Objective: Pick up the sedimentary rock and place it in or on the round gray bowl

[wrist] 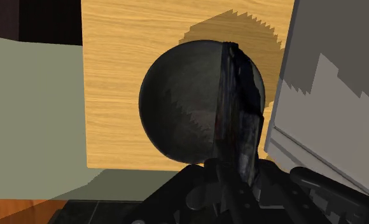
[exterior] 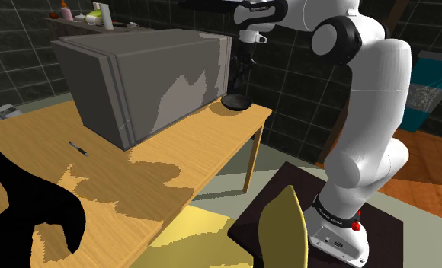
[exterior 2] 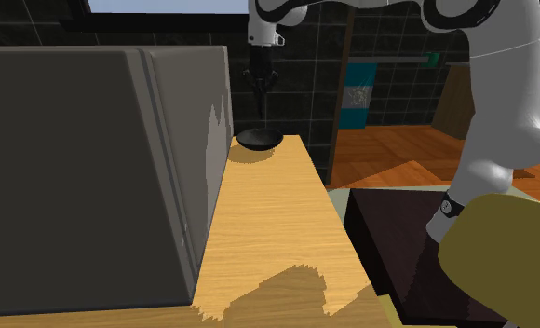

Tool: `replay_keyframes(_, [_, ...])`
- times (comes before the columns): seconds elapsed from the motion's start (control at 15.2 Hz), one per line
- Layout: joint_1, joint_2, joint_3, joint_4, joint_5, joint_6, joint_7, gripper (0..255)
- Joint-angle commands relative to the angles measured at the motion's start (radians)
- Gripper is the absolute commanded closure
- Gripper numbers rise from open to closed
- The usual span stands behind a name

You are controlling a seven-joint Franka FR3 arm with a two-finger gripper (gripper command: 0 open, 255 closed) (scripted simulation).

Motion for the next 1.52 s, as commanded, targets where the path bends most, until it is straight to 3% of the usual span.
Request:
replay_keyframes(0.0, [-0.01,0.029,-0.005,0.029,0.002,-0.001,-0.016,255])
replay_keyframes(0.92, [-0.01,0.041,-0.004,-0.141,0.004,0.182,-0.025,255])
replay_keyframes(1.45, [-0.01,0.042,-0.004,-0.146,0.004,0.188,-0.025,255])
